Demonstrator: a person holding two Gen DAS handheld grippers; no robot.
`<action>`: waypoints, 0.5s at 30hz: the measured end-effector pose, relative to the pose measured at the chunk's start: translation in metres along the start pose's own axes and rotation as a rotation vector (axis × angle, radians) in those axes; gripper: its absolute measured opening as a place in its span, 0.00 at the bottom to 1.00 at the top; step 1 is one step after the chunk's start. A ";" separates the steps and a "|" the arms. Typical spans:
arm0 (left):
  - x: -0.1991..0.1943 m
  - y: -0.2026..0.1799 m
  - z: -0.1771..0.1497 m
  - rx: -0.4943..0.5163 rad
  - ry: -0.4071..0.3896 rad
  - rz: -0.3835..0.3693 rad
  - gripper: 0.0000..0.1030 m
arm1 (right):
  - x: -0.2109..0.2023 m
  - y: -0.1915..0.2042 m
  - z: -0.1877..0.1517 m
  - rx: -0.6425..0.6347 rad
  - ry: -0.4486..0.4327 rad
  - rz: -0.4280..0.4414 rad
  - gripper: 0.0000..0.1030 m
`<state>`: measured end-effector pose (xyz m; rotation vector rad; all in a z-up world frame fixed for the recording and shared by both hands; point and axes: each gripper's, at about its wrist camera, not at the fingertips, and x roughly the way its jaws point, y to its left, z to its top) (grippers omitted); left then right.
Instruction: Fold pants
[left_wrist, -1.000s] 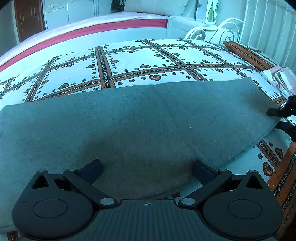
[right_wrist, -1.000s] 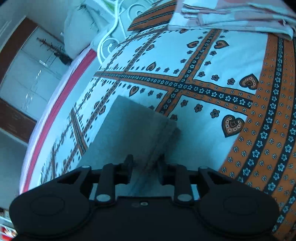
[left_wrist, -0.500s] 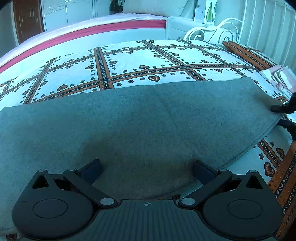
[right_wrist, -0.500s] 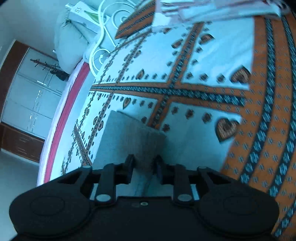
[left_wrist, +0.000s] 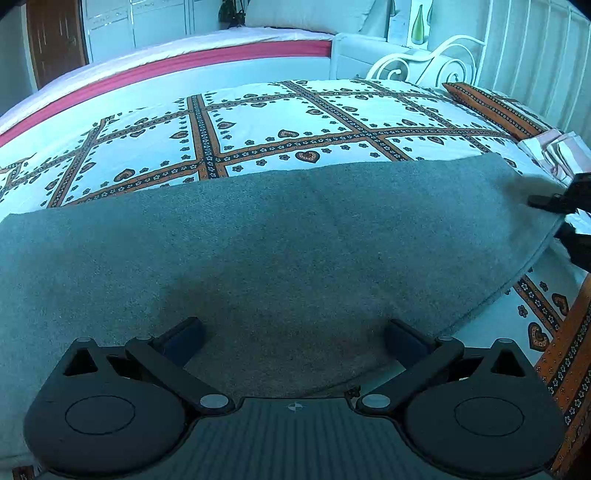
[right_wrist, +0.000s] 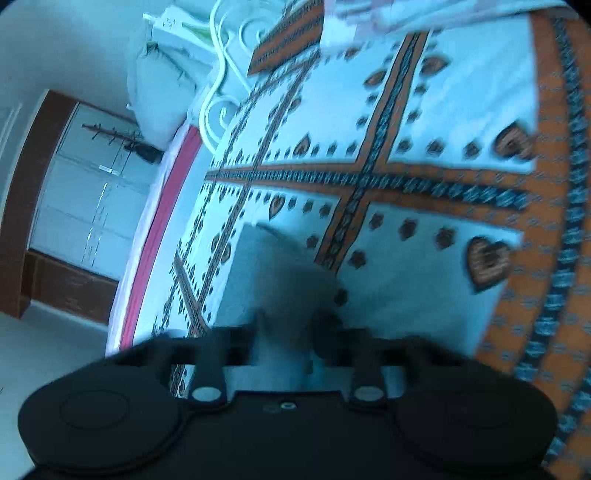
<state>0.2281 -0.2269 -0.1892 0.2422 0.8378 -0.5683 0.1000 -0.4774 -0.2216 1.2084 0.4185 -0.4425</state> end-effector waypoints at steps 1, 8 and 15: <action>0.000 0.000 0.000 0.001 0.001 -0.001 1.00 | 0.002 0.000 -0.001 0.003 0.000 0.004 0.08; 0.002 -0.003 -0.001 0.031 0.005 0.010 1.00 | -0.026 0.046 -0.012 -0.199 -0.060 0.046 0.07; 0.005 -0.007 -0.002 0.065 0.009 0.019 1.00 | -0.039 0.083 -0.025 -0.324 -0.088 0.064 0.07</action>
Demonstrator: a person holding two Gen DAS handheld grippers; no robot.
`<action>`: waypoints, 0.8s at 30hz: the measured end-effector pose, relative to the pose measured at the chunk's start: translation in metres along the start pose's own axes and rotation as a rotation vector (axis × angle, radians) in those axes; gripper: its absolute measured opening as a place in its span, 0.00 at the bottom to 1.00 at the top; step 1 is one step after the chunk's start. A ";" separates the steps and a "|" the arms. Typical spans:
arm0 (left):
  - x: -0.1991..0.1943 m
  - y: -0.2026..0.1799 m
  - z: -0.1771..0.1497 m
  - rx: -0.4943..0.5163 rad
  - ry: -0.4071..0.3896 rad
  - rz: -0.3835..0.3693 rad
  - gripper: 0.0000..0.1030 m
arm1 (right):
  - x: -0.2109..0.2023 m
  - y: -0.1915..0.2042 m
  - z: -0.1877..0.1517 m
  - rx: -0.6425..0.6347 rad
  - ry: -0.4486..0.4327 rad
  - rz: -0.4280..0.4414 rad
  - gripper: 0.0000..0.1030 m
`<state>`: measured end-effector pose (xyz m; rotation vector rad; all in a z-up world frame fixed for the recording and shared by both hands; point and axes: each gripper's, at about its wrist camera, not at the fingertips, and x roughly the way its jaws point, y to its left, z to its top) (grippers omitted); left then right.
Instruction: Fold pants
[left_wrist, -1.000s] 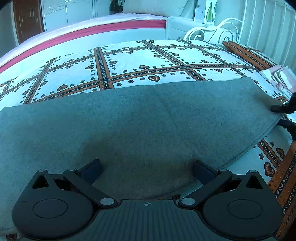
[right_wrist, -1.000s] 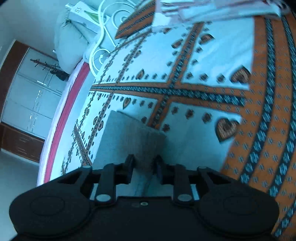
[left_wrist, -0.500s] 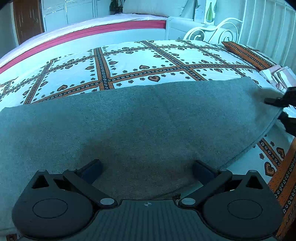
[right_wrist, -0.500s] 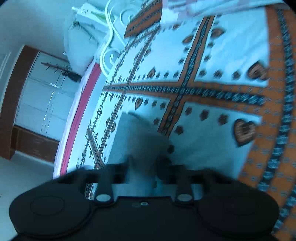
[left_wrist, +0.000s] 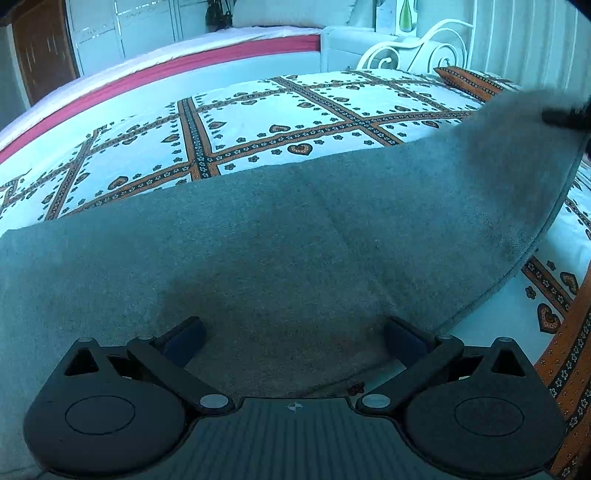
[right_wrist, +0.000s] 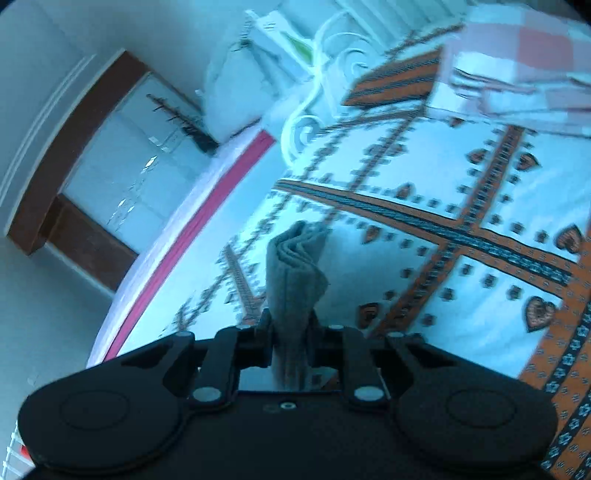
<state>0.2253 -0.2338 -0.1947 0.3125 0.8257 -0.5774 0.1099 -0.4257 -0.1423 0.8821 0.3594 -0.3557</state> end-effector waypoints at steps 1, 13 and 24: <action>0.001 0.000 0.000 0.002 0.003 0.000 1.00 | -0.002 0.010 0.000 -0.030 0.005 0.017 0.07; -0.011 0.011 -0.008 0.017 -0.021 -0.057 1.00 | 0.023 0.188 -0.056 -0.318 0.285 0.382 0.07; -0.027 0.027 -0.035 0.061 -0.071 -0.027 1.00 | 0.106 0.268 -0.152 -0.381 1.008 0.483 0.07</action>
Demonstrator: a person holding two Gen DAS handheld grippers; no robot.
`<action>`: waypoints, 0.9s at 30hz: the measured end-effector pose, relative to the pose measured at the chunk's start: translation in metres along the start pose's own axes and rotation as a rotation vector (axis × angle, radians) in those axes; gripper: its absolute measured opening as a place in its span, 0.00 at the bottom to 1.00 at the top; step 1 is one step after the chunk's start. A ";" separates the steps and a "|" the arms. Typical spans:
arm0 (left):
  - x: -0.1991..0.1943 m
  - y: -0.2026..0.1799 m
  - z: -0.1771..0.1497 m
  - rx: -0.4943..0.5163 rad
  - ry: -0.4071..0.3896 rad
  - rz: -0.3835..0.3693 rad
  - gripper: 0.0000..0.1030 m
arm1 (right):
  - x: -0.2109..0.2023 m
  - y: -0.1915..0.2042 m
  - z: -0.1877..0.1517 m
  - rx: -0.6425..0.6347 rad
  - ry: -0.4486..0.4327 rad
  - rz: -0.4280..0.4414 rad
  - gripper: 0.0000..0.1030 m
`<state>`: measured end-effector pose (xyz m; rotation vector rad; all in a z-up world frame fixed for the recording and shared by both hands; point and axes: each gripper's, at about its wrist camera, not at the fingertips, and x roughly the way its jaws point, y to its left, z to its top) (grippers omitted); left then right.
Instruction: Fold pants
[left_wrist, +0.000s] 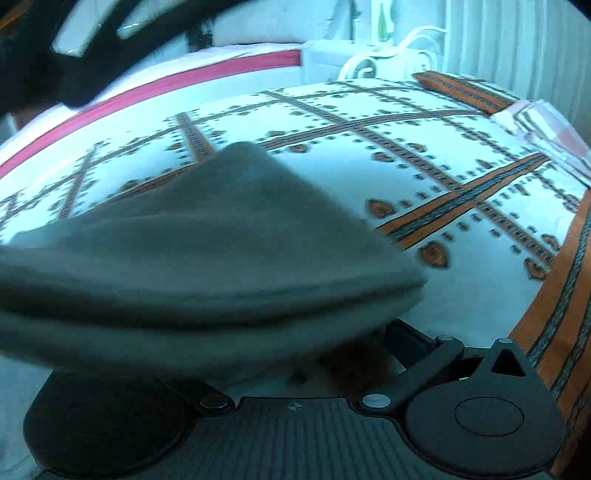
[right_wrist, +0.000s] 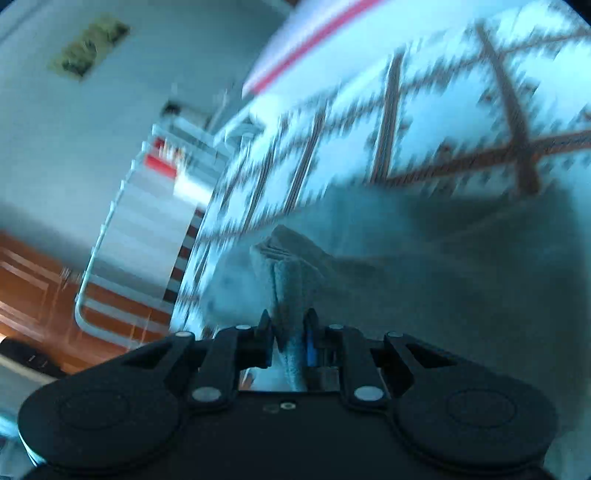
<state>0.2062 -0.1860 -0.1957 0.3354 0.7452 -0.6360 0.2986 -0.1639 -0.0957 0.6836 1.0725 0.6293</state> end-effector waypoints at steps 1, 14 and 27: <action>-0.008 0.006 -0.005 0.003 -0.024 -0.002 1.00 | 0.007 0.003 0.002 -0.002 0.031 0.012 0.07; -0.111 0.218 -0.075 -0.523 0.073 0.105 1.00 | 0.054 0.031 -0.072 -0.176 -0.394 -0.334 0.07; -0.091 0.272 -0.085 -0.622 0.115 0.252 1.00 | 0.030 0.070 -0.082 -0.274 -0.691 -0.488 0.07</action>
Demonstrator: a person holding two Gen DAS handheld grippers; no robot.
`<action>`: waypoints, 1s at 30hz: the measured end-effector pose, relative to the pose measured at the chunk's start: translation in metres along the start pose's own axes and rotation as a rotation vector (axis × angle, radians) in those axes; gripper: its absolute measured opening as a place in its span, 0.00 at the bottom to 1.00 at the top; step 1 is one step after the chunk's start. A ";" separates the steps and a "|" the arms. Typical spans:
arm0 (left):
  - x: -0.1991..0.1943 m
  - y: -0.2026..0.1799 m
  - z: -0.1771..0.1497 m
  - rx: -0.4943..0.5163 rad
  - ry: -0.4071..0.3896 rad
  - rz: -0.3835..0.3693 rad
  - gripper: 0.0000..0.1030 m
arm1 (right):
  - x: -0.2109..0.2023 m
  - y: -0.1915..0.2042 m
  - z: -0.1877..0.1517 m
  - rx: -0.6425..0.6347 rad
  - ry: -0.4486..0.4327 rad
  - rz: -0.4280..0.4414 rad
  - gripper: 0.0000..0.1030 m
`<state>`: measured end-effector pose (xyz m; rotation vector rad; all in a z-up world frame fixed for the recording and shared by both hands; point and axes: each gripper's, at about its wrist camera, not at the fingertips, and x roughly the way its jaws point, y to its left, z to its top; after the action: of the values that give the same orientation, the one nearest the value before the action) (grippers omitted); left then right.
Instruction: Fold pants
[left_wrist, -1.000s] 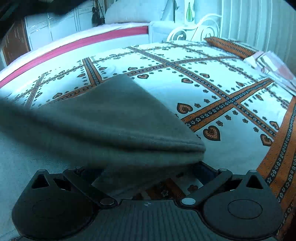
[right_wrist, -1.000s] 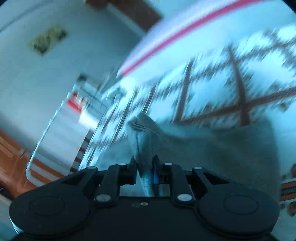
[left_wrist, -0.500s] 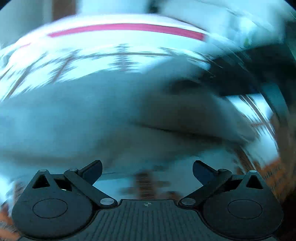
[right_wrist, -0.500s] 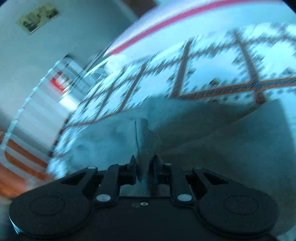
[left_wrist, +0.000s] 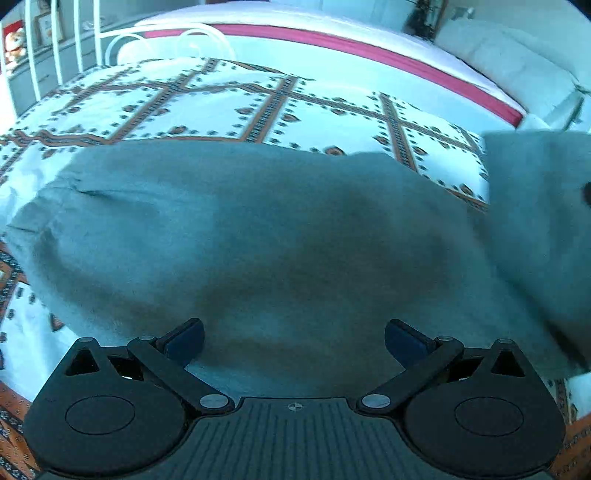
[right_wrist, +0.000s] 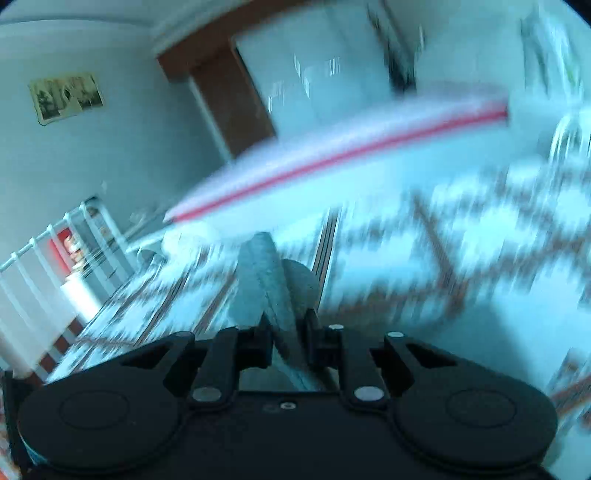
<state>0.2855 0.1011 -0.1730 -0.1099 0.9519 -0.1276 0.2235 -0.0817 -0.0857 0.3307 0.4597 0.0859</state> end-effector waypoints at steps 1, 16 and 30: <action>0.000 0.005 0.002 -0.015 -0.005 0.015 1.00 | 0.002 0.005 -0.002 -0.038 -0.011 -0.015 0.07; 0.004 0.033 0.000 -0.114 -0.021 0.047 1.00 | 0.059 0.036 -0.092 -0.098 0.341 0.110 0.67; -0.003 0.037 -0.005 -0.125 -0.024 0.032 1.00 | 0.049 0.011 -0.094 0.078 0.368 0.127 0.18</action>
<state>0.2817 0.1377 -0.1787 -0.2114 0.9370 -0.0374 0.2254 -0.0361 -0.1823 0.4226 0.8080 0.2555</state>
